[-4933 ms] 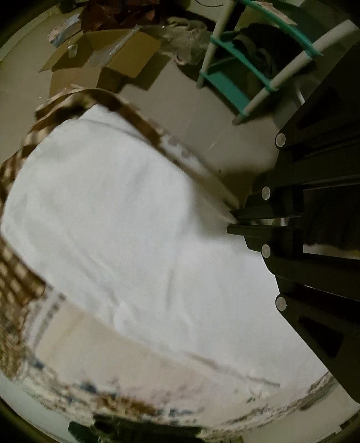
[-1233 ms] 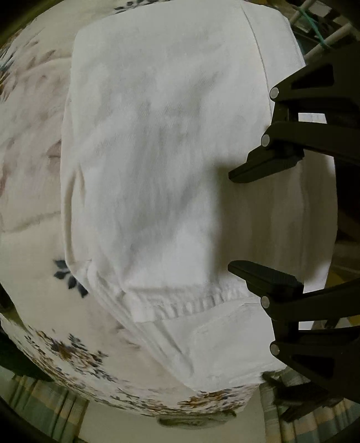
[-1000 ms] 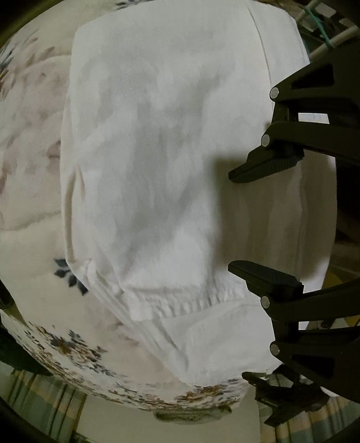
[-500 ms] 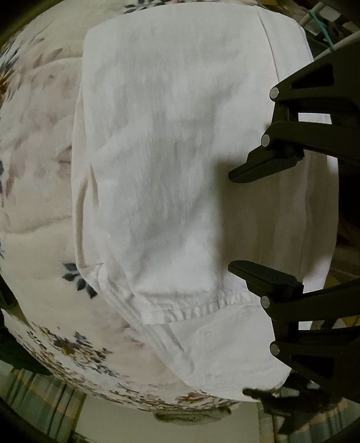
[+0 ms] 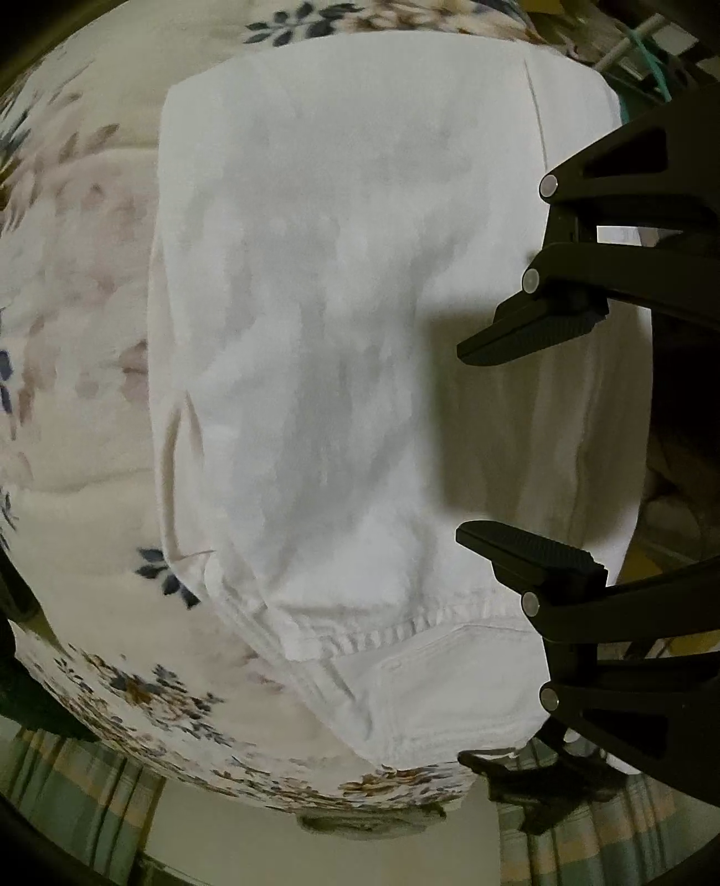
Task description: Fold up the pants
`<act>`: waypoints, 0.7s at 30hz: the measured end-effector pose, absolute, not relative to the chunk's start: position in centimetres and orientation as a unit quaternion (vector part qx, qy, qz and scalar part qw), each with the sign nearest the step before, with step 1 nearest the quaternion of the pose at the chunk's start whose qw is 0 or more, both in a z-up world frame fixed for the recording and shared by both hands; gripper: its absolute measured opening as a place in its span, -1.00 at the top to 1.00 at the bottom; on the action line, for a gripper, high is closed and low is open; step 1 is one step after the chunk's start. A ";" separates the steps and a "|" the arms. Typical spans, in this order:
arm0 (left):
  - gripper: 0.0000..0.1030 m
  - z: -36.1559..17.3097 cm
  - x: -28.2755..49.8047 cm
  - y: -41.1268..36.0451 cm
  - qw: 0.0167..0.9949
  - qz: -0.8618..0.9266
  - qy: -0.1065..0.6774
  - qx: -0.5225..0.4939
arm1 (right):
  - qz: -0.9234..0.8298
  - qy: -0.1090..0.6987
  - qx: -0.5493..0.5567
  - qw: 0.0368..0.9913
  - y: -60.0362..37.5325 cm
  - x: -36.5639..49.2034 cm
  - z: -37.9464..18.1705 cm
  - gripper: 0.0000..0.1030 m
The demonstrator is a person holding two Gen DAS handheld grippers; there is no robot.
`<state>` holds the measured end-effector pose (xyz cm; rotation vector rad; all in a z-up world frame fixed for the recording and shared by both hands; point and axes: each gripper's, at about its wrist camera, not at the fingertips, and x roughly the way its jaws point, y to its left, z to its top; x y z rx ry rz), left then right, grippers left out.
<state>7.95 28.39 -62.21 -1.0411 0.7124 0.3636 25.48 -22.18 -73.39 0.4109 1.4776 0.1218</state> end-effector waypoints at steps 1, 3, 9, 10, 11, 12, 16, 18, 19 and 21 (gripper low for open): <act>-0.05 -61.9 8.2 28.2 0.798 0.168 0.336 -0.471 | 0.057 0.668 0.187 0.718 -22.3 25.5 -73.4 -0.19; 0.53 -61.4 8.5 27.8 0.808 0.163 0.341 -0.452 | 0.056 0.666 0.186 0.720 -22.5 25.4 -73.4 -0.19; 0.73 -55.2 7.9 24.8 0.857 0.146 0.297 -0.396 | 0.048 0.661 0.197 0.723 -22.7 25.4 -73.9 -0.19; 0.74 -54.1 7.8 24.2 0.863 0.142 0.291 -0.388 | 0.048 0.659 0.198 0.724 -22.8 25.4 -74.0 -0.19; 0.75 -52.8 7.6 23.5 0.868 0.133 0.280 -0.388 | 0.048 0.659 0.199 0.724 -22.9 25.4 -74.1 -0.19; 0.75 -51.7 7.4 22.7 0.872 0.123 0.271 -0.390 | 0.049 0.658 0.201 0.724 -23.0 25.3 -74.1 -0.19; 0.76 -48.4 7.8 20.1 0.890 0.087 0.257 -0.366 | 0.047 0.652 0.210 0.727 -23.8 25.1 -73.3 -0.19; 0.76 -46.3 8.4 17.6 0.899 0.047 0.253 -0.355 | 0.048 0.645 0.219 0.730 -24.6 24.8 -72.6 -0.19; 0.76 -45.7 8.6 16.7 0.902 0.033 0.252 -0.350 | 0.049 0.640 0.227 0.732 -25.3 24.6 -72.1 -0.19; 0.76 -43.5 9.0 12.7 0.909 -0.024 0.249 -0.334 | 0.041 0.629 0.239 0.739 -27.3 23.9 -70.7 -0.19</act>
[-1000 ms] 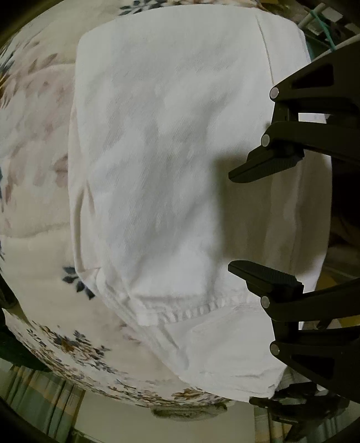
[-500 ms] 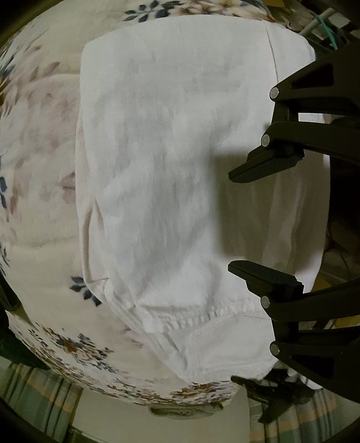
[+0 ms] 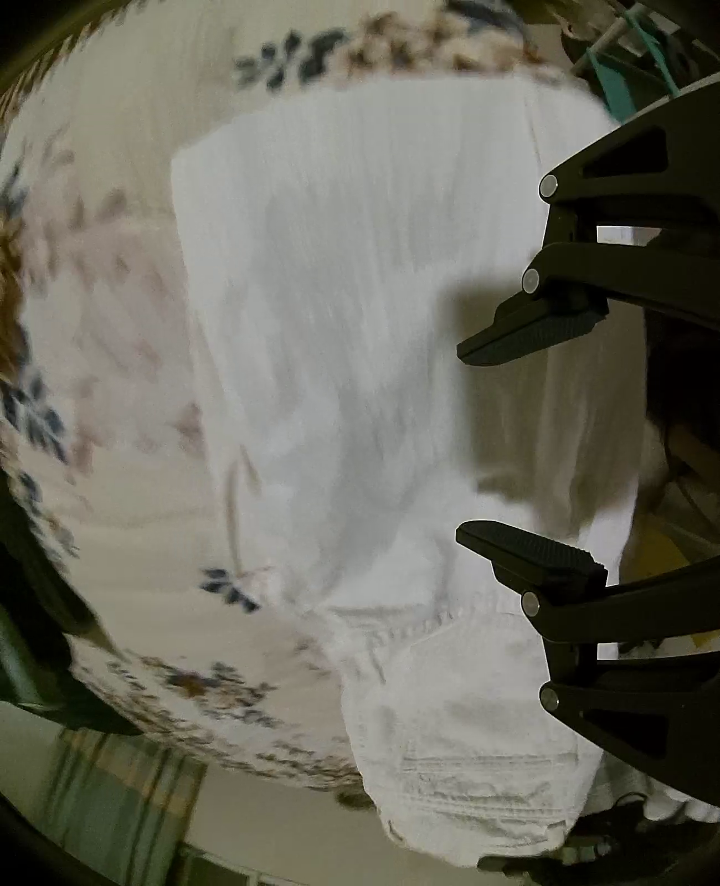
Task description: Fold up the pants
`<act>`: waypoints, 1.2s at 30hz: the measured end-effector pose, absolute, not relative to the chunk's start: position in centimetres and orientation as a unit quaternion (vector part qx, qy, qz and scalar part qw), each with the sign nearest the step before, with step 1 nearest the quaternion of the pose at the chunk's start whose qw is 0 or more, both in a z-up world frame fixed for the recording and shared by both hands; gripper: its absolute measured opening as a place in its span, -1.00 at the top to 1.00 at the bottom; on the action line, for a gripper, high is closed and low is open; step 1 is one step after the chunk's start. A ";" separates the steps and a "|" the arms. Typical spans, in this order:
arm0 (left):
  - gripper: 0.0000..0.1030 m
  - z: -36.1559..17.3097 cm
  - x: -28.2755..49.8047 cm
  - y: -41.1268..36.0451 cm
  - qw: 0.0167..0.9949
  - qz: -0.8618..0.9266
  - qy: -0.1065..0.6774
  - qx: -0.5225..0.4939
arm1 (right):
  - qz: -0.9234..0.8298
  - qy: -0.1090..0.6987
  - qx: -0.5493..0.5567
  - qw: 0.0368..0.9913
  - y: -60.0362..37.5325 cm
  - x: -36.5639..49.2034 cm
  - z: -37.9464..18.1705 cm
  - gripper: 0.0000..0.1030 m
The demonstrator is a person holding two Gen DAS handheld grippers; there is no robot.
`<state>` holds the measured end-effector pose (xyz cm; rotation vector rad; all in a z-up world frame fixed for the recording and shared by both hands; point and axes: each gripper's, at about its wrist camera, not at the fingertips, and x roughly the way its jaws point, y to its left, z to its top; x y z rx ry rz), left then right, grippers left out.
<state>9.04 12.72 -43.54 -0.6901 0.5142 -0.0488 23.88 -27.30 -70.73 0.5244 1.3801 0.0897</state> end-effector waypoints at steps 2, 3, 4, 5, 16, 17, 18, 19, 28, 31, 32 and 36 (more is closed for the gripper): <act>0.76 -42.3 9.5 8.7 0.910 -0.074 0.253 -0.319 | 0.031 0.620 0.247 0.744 -29.2 23.2 -69.7 -0.19; 0.76 -42.1 9.9 6.1 0.906 -0.108 0.259 -0.317 | 0.023 0.616 0.250 0.746 -30.5 22.8 -69.1 -0.19; 0.76 -42.2 10.2 4.5 0.902 -0.126 0.266 -0.315 | 0.013 0.613 0.252 0.748 -32.1 22.3 -68.7 -0.19; 0.76 -42.7 10.7 1.4 0.893 -0.154 0.283 -0.313 | 0.004 0.611 0.253 0.750 -33.5 21.8 -68.4 -0.19; 0.41 -50.0 15.4 -16.4 0.790 -0.221 0.515 -0.249 | -0.039 0.627 0.237 0.741 -47.3 18.6 -67.5 -0.21; -0.04 -49.9 15.7 -15.1 0.794 -0.201 0.518 -0.245 | -0.019 0.626 0.252 0.738 -47.3 18.9 -67.5 -0.22; -0.31 -49.8 15.9 -13.8 0.802 -0.183 0.517 -0.237 | -0.005 0.625 0.264 0.735 -47.1 19.2 -67.7 -0.22; -0.65 -49.8 15.7 -12.8 0.808 -0.169 0.516 -0.230 | 0.021 0.622 0.283 0.730 -46.3 20.0 -67.9 -0.22; -0.68 -53.8 16.6 0.5 0.808 0.085 0.575 -0.101 | 0.119 0.628 0.295 0.710 -35.8 27.7 -73.8 -0.32; -0.68 -54.7 17.3 2.9 0.803 0.115 0.578 -0.092 | 0.110 0.624 0.258 0.729 -32.4 29.0 -74.5 -0.28; -0.68 -54.6 17.3 3.6 0.805 0.120 0.575 -0.090 | 0.099 0.619 0.242 0.741 -31.6 28.9 -74.4 0.01; -0.68 -53.9 17.9 4.5 0.804 0.128 0.571 -0.105 | 0.084 0.603 0.252 0.753 -32.0 27.7 -73.1 0.53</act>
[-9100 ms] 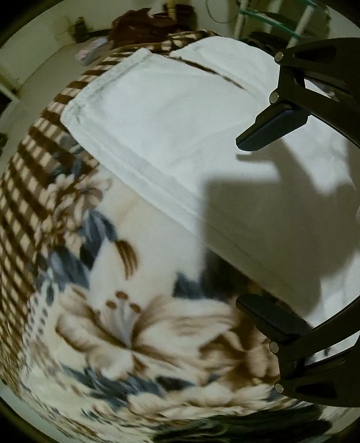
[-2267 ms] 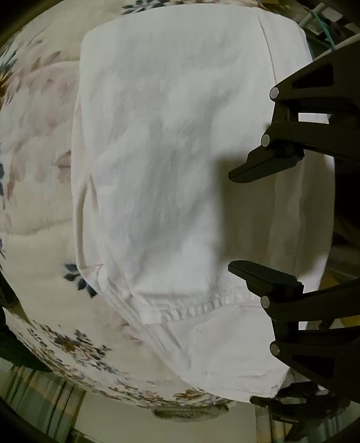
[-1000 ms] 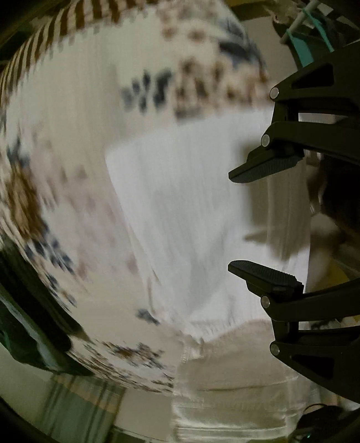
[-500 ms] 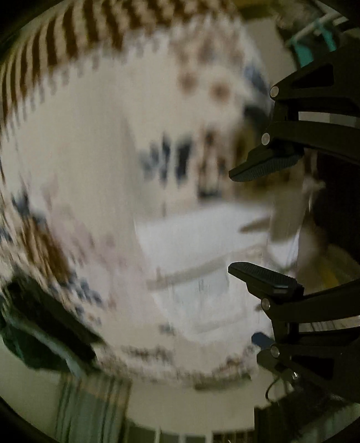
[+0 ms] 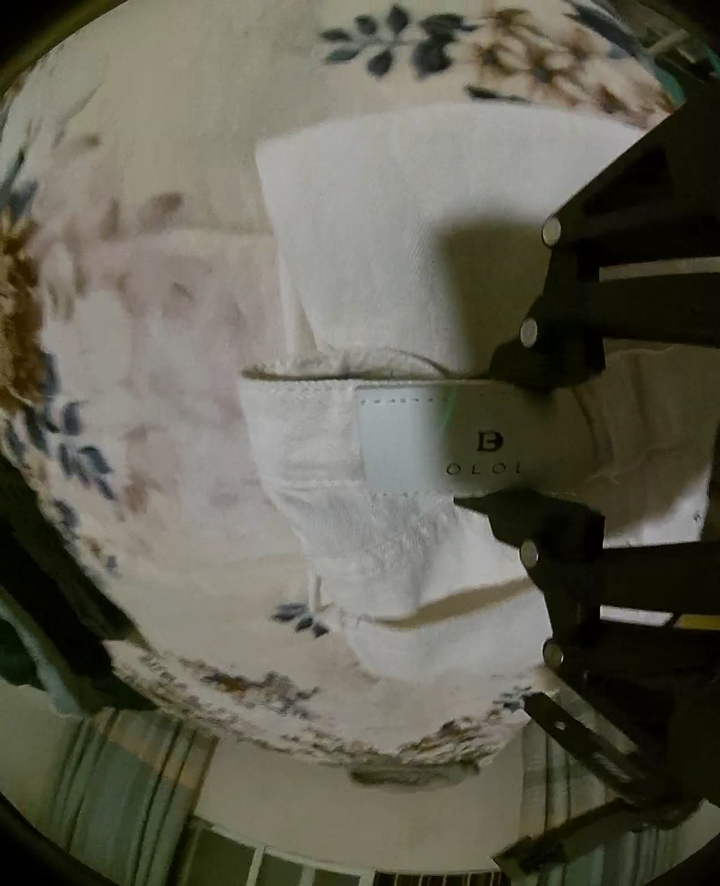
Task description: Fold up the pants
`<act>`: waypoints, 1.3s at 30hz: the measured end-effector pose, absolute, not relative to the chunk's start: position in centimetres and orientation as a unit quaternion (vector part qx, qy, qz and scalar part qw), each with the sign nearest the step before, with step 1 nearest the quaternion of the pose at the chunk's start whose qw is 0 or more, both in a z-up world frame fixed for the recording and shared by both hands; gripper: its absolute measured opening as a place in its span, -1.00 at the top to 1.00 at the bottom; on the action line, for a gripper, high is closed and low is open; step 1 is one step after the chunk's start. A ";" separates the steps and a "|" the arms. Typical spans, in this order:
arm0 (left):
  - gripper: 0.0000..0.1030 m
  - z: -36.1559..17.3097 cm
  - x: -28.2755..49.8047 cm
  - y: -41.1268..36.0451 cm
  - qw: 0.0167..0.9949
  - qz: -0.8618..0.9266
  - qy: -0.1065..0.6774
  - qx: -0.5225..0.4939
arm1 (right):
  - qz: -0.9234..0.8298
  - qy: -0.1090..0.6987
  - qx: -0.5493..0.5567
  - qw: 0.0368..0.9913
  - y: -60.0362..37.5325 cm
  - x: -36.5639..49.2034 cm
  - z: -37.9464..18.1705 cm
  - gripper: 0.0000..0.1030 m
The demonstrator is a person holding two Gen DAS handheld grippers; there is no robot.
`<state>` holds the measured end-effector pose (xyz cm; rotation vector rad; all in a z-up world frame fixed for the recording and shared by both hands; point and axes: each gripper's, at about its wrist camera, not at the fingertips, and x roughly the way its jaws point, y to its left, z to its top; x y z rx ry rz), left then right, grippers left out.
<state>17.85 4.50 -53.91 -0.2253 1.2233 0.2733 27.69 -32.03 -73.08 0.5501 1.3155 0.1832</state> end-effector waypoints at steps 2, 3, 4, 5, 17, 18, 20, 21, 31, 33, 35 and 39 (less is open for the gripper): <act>-0.68 -53.7 18.6 4.1 0.800 0.119 0.578 -0.108 | 0.082 0.591 0.251 0.762 -33.0 26.7 -71.2 0.56; -0.68 -53.6 18.9 4.1 0.800 0.113 0.579 -0.108 | 0.074 0.581 0.243 0.773 -33.8 25.9 -69.7 0.58; -0.68 -53.3 19.4 3.5 0.801 0.099 0.581 -0.109 | 0.067 0.575 0.236 0.780 -34.6 25.2 -68.5 0.59; -0.68 -53.1 19.9 3.0 0.801 0.089 0.581 -0.110 | 0.056 0.568 0.227 0.789 -35.6 24.5 -67.2 0.59; -0.68 -57.2 28.1 -5.9 0.764 -0.043 0.616 -0.190 | -0.055 0.583 0.262 0.767 -50.8 20.4 -68.2 0.59; -0.68 -58.0 28.9 -6.1 0.759 -0.047 0.619 -0.196 | -0.056 0.587 0.251 0.768 -50.9 20.7 -68.6 0.59; -0.42 -59.1 30.0 -6.2 0.762 -0.053 0.616 -0.193 | -0.058 0.592 0.244 0.766 -50.8 21.0 -69.2 0.59; -0.30 -59.9 30.7 -6.0 0.760 -0.059 0.618 -0.190 | -0.059 0.597 0.240 0.763 -51.1 21.1 -69.7 0.58; -0.43 -57.3 29.4 -2.9 0.732 -0.134 0.616 -0.259 | -0.025 0.598 0.295 0.745 -53.3 18.6 -69.0 0.04; -0.94 -56.0 27.7 -2.7 0.734 -0.144 0.607 -0.268 | -0.023 0.593 0.336 0.731 -53.9 16.6 -68.4 -0.32; -0.97 -55.5 25.9 -3.0 0.729 -0.156 0.608 -0.273 | -0.004 0.598 0.393 0.699 -53.5 14.3 -69.1 -0.54; -0.97 -57.5 22.9 -4.6 0.713 -0.145 0.639 -0.250 | -0.012 0.598 0.489 0.636 -51.6 11.4 -73.8 -0.59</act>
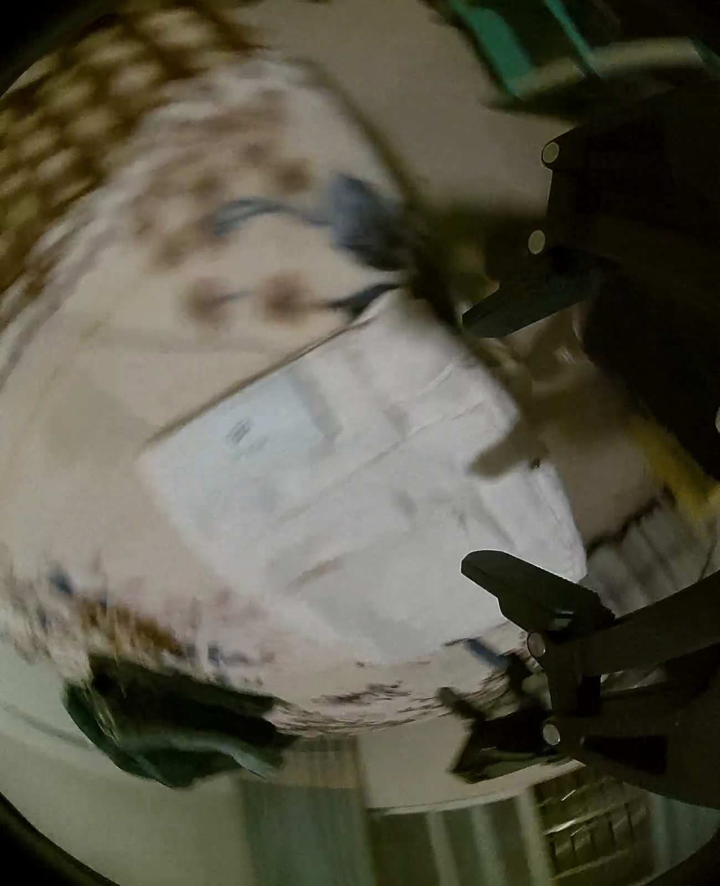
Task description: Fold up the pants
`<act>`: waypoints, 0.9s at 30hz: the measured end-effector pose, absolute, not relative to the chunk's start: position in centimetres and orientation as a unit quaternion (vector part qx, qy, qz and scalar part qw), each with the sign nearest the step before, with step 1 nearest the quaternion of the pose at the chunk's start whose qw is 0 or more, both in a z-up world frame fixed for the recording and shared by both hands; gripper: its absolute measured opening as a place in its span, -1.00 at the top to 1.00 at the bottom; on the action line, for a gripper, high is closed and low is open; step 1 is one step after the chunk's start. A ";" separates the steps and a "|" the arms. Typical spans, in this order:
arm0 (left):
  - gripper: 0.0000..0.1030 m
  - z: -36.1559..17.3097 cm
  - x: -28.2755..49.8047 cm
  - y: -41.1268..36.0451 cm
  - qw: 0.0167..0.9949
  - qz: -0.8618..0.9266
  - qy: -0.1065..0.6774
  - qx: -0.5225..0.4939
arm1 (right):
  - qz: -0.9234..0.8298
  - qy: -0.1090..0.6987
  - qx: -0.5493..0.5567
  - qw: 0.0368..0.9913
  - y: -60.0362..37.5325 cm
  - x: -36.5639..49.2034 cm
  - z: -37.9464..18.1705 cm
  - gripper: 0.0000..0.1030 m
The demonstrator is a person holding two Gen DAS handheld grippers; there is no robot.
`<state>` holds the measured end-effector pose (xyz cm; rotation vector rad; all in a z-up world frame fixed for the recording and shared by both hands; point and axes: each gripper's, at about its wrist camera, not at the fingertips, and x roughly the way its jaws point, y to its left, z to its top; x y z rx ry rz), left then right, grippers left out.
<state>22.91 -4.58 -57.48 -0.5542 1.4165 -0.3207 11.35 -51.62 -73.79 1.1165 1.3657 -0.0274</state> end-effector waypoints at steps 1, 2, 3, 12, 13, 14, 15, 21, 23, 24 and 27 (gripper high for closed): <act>-0.97 -58.0 22.6 -4.8 0.709 -0.143 0.645 -0.245 | -0.022 0.593 0.509 0.624 -51.7 10.9 -74.7 -0.59; -0.97 -58.8 22.0 -5.2 0.701 -0.144 0.655 -0.242 | -0.038 0.571 0.545 0.613 -51.9 10.4 -76.1 -0.57; -0.97 -59.3 21.8 -5.6 0.699 -0.142 0.658 -0.239 | -0.053 0.546 0.571 0.611 -52.1 9.9 -77.0 -0.12; -0.97 -60.7 21.8 -6.8 0.688 -0.168 0.673 -0.214 | -0.056 0.552 0.513 0.655 -52.6 6.8 -74.8 0.58; -0.97 -60.9 21.9 -7.0 0.688 -0.169 0.674 -0.208 | -0.049 0.553 0.531 0.640 -52.6 6.7 -75.6 0.45; -0.97 -61.1 21.8 -6.7 0.688 -0.170 0.674 -0.208 | -0.036 0.551 0.554 0.623 -52.5 6.5 -76.5 0.20; -0.97 -61.1 21.9 -6.7 0.688 -0.174 0.672 -0.213 | -0.017 0.542 0.571 0.617 -52.2 6.4 -77.1 -0.16; -0.97 -61.8 22.6 -7.5 0.685 -0.182 0.669 -0.223 | 0.012 0.505 0.582 0.637 -48.6 8.5 -79.0 -0.33; -0.97 -61.6 22.7 -7.8 0.684 -0.185 0.672 -0.216 | 0.049 0.444 0.610 0.655 -48.0 8.2 -78.2 -0.29; -0.97 -61.5 22.8 -7.9 0.683 -0.188 0.672 -0.216 | 0.074 0.416 0.625 0.656 -47.7 8.2 -77.8 -0.28; -0.97 -61.5 22.7 -8.0 0.682 -0.197 0.671 -0.214 | 0.057 0.472 0.550 0.687 -47.0 8.4 -77.4 -0.29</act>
